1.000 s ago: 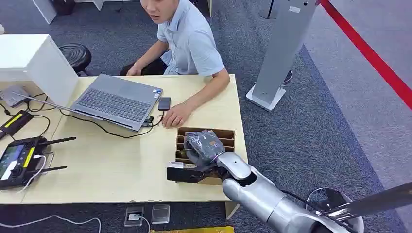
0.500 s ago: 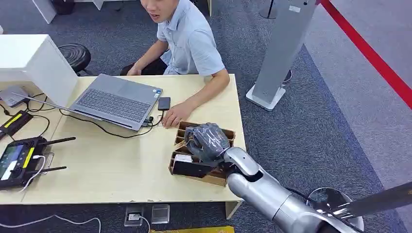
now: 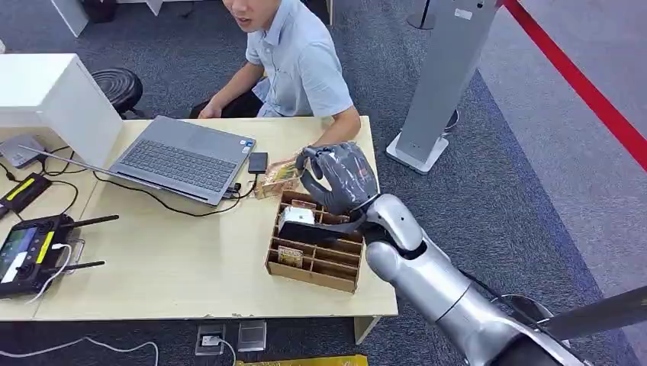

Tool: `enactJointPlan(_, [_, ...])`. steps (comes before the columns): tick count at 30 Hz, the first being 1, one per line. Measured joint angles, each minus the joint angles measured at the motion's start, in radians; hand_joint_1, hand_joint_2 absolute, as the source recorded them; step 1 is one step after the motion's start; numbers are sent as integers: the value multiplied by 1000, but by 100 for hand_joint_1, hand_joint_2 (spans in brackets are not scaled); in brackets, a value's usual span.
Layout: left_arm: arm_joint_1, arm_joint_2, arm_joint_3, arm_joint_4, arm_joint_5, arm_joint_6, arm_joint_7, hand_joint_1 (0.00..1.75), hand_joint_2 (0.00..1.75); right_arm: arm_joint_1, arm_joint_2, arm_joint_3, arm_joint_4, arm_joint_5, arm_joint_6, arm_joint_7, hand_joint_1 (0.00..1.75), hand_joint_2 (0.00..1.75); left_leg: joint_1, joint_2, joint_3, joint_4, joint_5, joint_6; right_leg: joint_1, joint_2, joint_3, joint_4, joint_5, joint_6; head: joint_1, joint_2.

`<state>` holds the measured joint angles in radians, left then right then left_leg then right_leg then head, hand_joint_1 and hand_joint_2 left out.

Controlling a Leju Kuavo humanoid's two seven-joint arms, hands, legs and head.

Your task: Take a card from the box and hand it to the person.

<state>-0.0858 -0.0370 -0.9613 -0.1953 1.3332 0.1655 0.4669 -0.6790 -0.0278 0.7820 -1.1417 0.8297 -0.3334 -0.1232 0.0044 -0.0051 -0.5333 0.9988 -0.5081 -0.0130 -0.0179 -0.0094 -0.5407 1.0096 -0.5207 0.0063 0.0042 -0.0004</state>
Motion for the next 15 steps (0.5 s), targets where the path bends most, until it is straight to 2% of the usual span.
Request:
enactJointPlan(2, [0, 2, -1, 0, -1, -10, 5, 0, 0, -16, 18, -2, 19, 19, -5, 13, 175, 175, 0, 0, 0, 0, 0, 0, 0, 0, 0, 0, 0, 0, 0, 0])
enactJointPlan(5, [0, 2, -2, 2, -2, -25, 17, 0, 0, -56, 66, -3, 94, 33, -4, 66, 175, 175, 0, 0, -1, 0, 0, 0, 0, 0, -1, 0, 0, 0, -2, 0])
enactJointPlan(12, [-8, 2, -14, 2, -19, -30, 46, 0, 0, -136, 154, -2, 284, 45, 6, 131, 175, 175, 0, 0, -2, 0, 0, 0, 0, 0, -1, 0, 0, 0, 0, 0])
enactJointPlan(15, [-9, 3, -15, 2, -22, -35, 56, 0, 0, -163, 181, -2, 351, 55, 19, 190, 175, 175, 0, 0, -3, 0, 0, 0, 0, 0, -2, 0, 0, 0, 0, 0])
